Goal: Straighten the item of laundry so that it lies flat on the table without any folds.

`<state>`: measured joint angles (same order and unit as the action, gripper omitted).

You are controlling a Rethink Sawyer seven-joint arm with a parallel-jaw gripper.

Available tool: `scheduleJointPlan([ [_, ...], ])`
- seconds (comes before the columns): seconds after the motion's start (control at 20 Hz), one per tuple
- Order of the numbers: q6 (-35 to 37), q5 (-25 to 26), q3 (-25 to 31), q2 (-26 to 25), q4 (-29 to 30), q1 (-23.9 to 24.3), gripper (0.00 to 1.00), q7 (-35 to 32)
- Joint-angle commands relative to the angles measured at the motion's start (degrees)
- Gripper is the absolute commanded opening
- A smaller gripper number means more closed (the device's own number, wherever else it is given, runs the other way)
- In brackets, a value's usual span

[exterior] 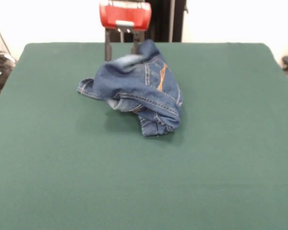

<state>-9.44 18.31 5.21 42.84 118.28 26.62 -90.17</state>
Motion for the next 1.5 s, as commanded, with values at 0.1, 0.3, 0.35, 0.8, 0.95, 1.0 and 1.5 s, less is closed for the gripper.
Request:
scheduleJointPlan([
  [0.1,-11.7,-3.4,9.6,-14.0,-3.3,-2.1,1.0,-17.2],
  [0.3,-12.5,-4.6,10.8,-13.9,-2.4,-1.8,1.0,-17.9],
  [0.35,-12.5,-4.5,11.4,-14.5,-2.8,-1.3,1.0,-17.6],
  [0.8,-12.7,-5.6,15.3,-21.2,-5.6,0.0,1.0,-17.4],
  [0.95,-10.9,-8.5,19.1,-18.8,-2.2,-0.3,1.0,-19.8],
  [1.0,-9.9,-9.7,20.9,-17.9,-0.8,-0.2,1.0,-20.8],
  [1.5,-4.3,-17.3,30.2,-14.1,4.1,0.1,1.0,-23.7],
])
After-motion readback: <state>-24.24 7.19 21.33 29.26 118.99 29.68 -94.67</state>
